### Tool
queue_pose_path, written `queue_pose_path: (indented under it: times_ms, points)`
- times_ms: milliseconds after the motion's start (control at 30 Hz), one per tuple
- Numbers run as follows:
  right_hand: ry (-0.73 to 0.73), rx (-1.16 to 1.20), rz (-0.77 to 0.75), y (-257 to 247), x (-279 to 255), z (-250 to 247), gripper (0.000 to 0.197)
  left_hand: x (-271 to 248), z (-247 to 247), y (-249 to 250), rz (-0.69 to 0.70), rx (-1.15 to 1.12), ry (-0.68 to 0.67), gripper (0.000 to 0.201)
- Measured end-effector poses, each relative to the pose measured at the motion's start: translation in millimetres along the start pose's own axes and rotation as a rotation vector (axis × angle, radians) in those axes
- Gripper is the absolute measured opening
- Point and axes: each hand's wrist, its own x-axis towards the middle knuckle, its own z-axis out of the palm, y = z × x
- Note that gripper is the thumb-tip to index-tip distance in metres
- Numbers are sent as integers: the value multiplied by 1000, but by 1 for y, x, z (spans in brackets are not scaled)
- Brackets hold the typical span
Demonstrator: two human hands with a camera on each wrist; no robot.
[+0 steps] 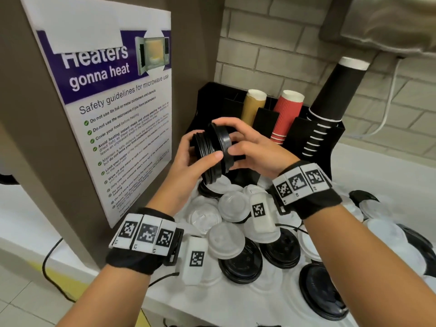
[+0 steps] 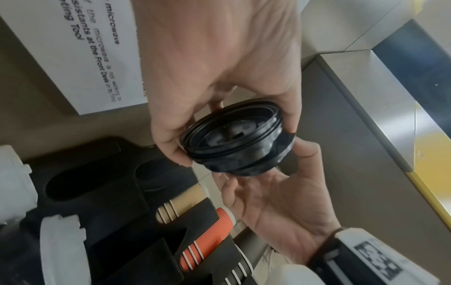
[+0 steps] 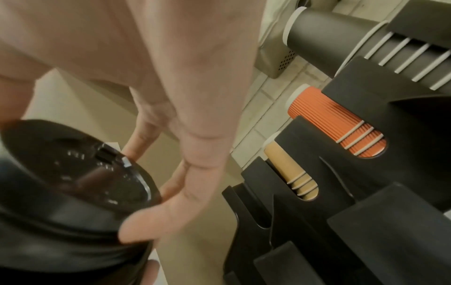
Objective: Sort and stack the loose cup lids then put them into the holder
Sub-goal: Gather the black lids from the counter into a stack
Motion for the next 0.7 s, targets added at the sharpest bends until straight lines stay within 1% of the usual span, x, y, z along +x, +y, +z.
queue_pose_path:
  times_ms: [67, 200, 233, 367, 600, 700]
  points:
    - [9, -2, -10, -2, -5, 2, 55, -1, 3, 1, -7, -30, -14, 65]
    - [23, -29, -35, -4, -9, 5, 61, -2, 7, 2, -15, -103, -43, 53]
    - [23, -35, -43, -4, -10, 5, 62, -2, 8, 3, -12, -103, -40, 52]
    - [11, -68, -65, -4, -13, 7, 64, -4, 11, 4, 8, -88, -32, 61]
    - [35, -74, -48, -2, -15, 7, 63, -4, 13, 3, 0, -117, -20, 54]
    - [37, -97, -39, -1, -15, 6, 67, -3, 13, 2, -9, -125, -36, 61]
